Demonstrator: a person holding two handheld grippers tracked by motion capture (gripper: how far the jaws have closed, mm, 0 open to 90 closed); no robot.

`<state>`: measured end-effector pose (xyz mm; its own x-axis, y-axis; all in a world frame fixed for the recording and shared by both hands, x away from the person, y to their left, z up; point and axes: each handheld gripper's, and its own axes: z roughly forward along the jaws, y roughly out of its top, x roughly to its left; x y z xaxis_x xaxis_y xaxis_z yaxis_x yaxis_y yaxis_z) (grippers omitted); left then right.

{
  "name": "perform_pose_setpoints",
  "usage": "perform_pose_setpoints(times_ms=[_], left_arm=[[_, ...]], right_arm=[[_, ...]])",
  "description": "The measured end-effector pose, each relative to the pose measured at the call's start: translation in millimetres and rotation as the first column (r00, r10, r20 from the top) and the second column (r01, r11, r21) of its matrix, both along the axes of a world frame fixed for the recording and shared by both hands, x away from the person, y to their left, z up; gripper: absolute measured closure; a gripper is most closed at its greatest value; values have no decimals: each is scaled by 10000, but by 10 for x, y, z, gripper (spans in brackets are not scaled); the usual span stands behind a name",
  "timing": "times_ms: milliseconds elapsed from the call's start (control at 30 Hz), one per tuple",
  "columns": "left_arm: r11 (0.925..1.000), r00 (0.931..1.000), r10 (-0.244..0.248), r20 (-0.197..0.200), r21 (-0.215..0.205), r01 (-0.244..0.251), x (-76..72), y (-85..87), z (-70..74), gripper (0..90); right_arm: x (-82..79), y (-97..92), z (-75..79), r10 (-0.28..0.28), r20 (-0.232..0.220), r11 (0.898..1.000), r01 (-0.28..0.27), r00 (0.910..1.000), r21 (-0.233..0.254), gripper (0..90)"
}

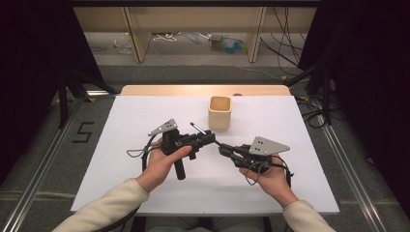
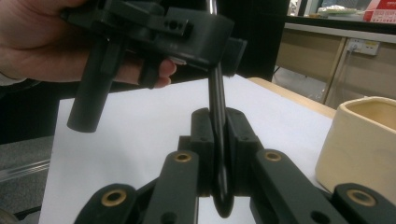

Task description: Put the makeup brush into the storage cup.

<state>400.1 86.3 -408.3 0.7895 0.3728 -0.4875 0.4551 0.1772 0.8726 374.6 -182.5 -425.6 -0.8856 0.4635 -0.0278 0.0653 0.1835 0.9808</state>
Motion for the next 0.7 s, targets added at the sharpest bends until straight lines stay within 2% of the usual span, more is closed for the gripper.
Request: perform_pose_setpoints(times_ms=[67,133,167,233,267,300,400,433,467,533,567,600,633,700], left_arm=[[9999,9999,-108,0,-120,108,-9,0,16,725],[9990,9994,-318,-127,-325,313,-15,0,29,760],[9981,9988,-478,-56,-400,476,-19,-6,34,781],[9977,9982,-607,0,-307,607,-51,-22,63,815],[9971,9975,-695,148,-299,700,-66,-41,78,831],[9973,9963,-736,438,8,737,-79,-53,99,833],[9964,9939,-654,885,589,603,-108,-90,163,835],[9965,9945,-560,890,672,501,-118,-98,175,835],[9945,9906,-595,1229,932,481,-116,-100,192,836],[9914,9899,-346,1372,1299,167,-132,-97,213,836],[9895,9869,-399,1564,1437,172,-128,-91,218,835],[9886,9883,-301,1497,1506,73,-133,-86,220,836],[9878,9885,-181,1499,1554,-55,-129,-78,219,835],[9812,9840,-79,1780,1909,-267,-123,-64,221,836]], right_arm=[[6,17,-8,71,87,10000,-71,9999,21,837],[5,30,-18,90,12,9999,-90,10000,-92,835],[1,35,-26,108,-78,9998,-109,9999,-142,833],[-5,53,-38,43,-151,9995,-48,9999,-301,825],[-1,60,-43,128,-230,9990,-138,9997,-429,816],[-3,71,-48,103,-336,9988,-118,9994,-466,797],[-12,113,-57,62,-544,9972,-102,9985,-740,712],[-11,127,-58,107,-655,9967,-159,9978,-794,679],[-15,132,-57,-11,-754,9956,-60,9971,-935,647],[-13,128,-63,-162,-1198,9922,11,9927,-1249,582],[-6,143,-85,-117,-1327,9940,-29,9911,-1094,549],[4,150,-97,-105,-1340,9942,-41,9909,-1078,518],[4,153,-103,-141,-1538,9937,-33,9880,-1123,497],[10,163,-111,-184,-1629,9929,-12,9865,-1193,470]])
